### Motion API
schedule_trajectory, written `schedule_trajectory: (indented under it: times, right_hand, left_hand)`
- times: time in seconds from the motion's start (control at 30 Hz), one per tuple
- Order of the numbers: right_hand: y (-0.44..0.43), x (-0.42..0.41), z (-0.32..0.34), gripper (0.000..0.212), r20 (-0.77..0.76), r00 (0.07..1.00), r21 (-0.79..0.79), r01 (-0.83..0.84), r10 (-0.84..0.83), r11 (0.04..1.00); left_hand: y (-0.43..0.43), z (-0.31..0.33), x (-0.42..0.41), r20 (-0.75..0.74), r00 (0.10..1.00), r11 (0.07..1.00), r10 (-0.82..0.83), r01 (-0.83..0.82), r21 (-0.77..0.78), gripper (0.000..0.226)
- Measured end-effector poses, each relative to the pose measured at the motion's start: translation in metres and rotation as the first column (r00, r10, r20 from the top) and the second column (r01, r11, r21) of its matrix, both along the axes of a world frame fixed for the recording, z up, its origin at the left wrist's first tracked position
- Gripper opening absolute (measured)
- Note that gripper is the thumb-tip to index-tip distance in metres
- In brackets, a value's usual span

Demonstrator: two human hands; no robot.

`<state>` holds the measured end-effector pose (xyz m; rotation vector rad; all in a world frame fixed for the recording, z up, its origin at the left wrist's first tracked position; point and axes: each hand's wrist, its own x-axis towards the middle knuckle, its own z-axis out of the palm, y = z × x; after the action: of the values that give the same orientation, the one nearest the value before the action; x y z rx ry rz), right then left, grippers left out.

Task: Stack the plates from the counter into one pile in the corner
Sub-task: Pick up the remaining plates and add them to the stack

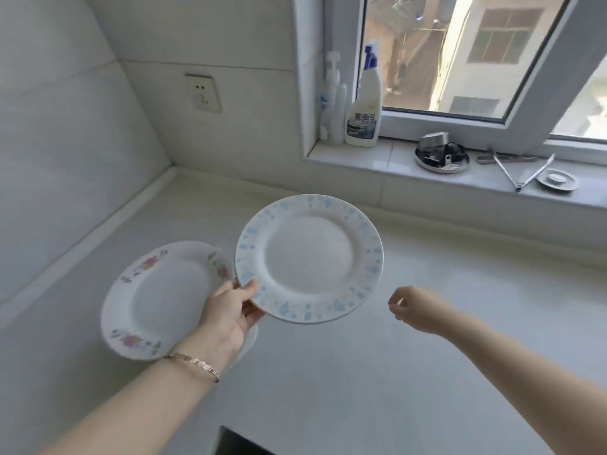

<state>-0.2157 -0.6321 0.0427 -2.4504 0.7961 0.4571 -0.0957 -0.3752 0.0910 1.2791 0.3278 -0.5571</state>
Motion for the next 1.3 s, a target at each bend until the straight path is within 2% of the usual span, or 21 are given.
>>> schedule_trajectory:
  times: [0.17, 0.37, 0.6, 0.7, 0.8, 0.87, 0.93, 1.0, 1.1, 1.17, 1.27, 1.3]
  right_hand:
    - [0.076, 0.073, 0.004, 0.022, 0.043, 0.996, 0.014, -0.076, 0.075, 0.997]
    - [0.132, 0.124, 0.000, 0.017, 0.019, 0.983, 0.021, -0.184, 0.184, 0.983]
    - [0.157, 0.151, -0.003, 0.014, -0.015, 0.969, 0.007, -0.247, 0.247, 0.969]
    - [0.160, 0.154, -0.004, 0.022, -0.025, 0.969, 0.016, -0.245, 0.245, 0.969]
    - [0.159, 0.154, -0.005, 0.018, -0.028, 0.969, 0.018, -0.243, 0.244, 0.970]
    - [0.157, 0.152, -0.008, 0.016, -0.042, 0.968, 0.017, -0.245, 0.246, 0.969]
    - [0.156, 0.150, -0.011, 0.015, -0.066, 0.965, 0.014, -0.254, 0.255, 0.967]
    - [0.156, 0.150, -0.014, 0.015, -0.080, 0.962, 0.008, -0.262, 0.262, 0.965]
    - [0.159, 0.151, -0.017, 0.015, -0.076, 0.959, 0.018, -0.271, 0.272, 0.962]
    - [0.161, 0.149, -0.018, 0.014, -0.080, 0.958, 0.024, -0.274, 0.276, 0.961]
    - [0.161, 0.147, -0.020, 0.014, -0.081, 0.954, 0.023, -0.288, 0.289, 0.957]
    - [0.161, 0.147, -0.021, 0.014, -0.078, 0.953, 0.023, -0.292, 0.293, 0.956]
  left_hand:
    - [0.101, 0.014, 0.042, 0.071, 0.990, 0.992, 0.122, -0.124, 0.030, 0.019]
    - [0.176, 0.004, 0.071, 0.034, 0.979, 0.979, 0.201, -0.202, 0.027, 0.019]
    - [0.208, -0.026, 0.081, -0.067, 0.970, 0.972, 0.233, -0.230, 0.050, 0.020]
    - [0.209, -0.035, 0.084, -0.073, 0.967, 0.968, 0.243, -0.237, 0.084, 0.020]
    - [0.209, -0.042, 0.085, -0.074, 0.967, 0.967, 0.244, -0.238, 0.090, 0.020]
    - [0.210, -0.044, 0.086, -0.058, 0.970, 0.964, 0.237, -0.227, 0.139, 0.019]
    - [0.213, -0.045, 0.089, -0.003, 0.980, 0.944, 0.197, -0.189, 0.269, 0.018]
    - [0.218, -0.046, 0.092, 0.098, 0.992, 0.860, 0.086, -0.123, 0.495, 0.022]
    - [0.224, -0.042, 0.089, 0.151, 0.958, 0.551, -0.244, 0.008, 0.835, 0.029]
    - [0.223, -0.043, 0.086, 0.122, 0.920, 0.412, -0.372, 0.045, 0.910, 0.037]
    - [0.222, -0.048, 0.083, 0.132, 0.895, 0.280, -0.426, -0.008, 0.960, 0.040]
    - [0.222, -0.049, 0.084, 0.147, 0.892, 0.262, -0.428, -0.033, 0.965, 0.037]
